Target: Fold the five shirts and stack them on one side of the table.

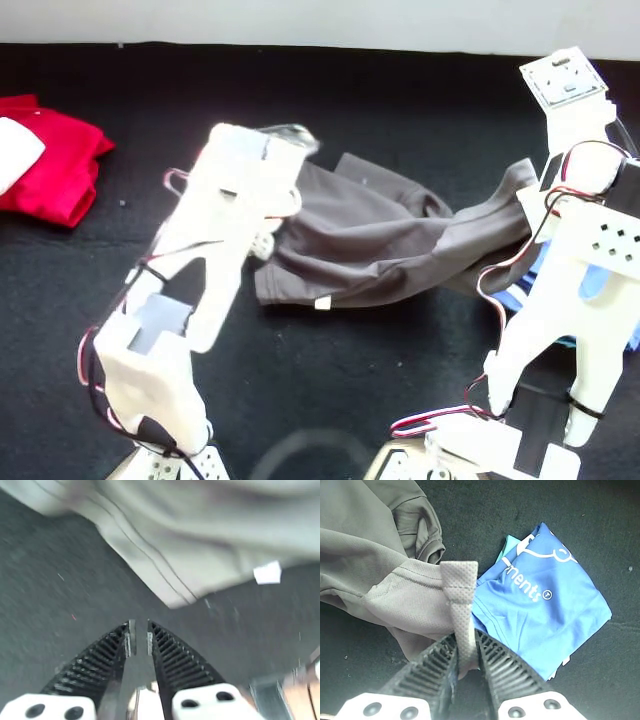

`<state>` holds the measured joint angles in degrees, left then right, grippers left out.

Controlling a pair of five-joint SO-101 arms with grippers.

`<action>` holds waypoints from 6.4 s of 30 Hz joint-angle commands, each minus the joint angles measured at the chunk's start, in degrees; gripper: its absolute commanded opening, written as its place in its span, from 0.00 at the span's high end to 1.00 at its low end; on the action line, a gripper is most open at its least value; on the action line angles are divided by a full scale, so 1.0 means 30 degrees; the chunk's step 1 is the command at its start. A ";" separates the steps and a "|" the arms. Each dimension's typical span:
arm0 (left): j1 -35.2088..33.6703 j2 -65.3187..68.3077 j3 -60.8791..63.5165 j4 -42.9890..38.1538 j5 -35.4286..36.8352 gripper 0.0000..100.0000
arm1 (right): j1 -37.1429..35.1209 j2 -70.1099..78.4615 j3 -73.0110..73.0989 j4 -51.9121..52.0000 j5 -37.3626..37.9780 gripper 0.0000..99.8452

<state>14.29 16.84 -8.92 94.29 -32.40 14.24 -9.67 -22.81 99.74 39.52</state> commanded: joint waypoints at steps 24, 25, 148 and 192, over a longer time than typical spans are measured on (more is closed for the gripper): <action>0.1421 -0.0601 0.4147 -0.5509 0.0762 0.82 | 0.0190 -0.0689 -0.0044 -0.0190 0.0264 0.99; 0.1480 -0.0337 0.4205 -0.5744 0.0762 0.82 | 0.0190 -0.0689 -0.0044 -0.0190 0.0264 0.99; -0.8923 -0.0894 -0.3092 -1.4974 -0.9348 0.99 | -0.5348 1.2791 -0.9949 -1.7597 0.0557 0.99; -0.8659 0.4088 -1.1502 0.2608 -1.1575 0.99 | -0.5172 1.2410 -1.0711 -0.2066 0.0586 0.99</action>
<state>-12.88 38.55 -56.40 101.67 -65.27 -2.29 31.21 -52.44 90.68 41.63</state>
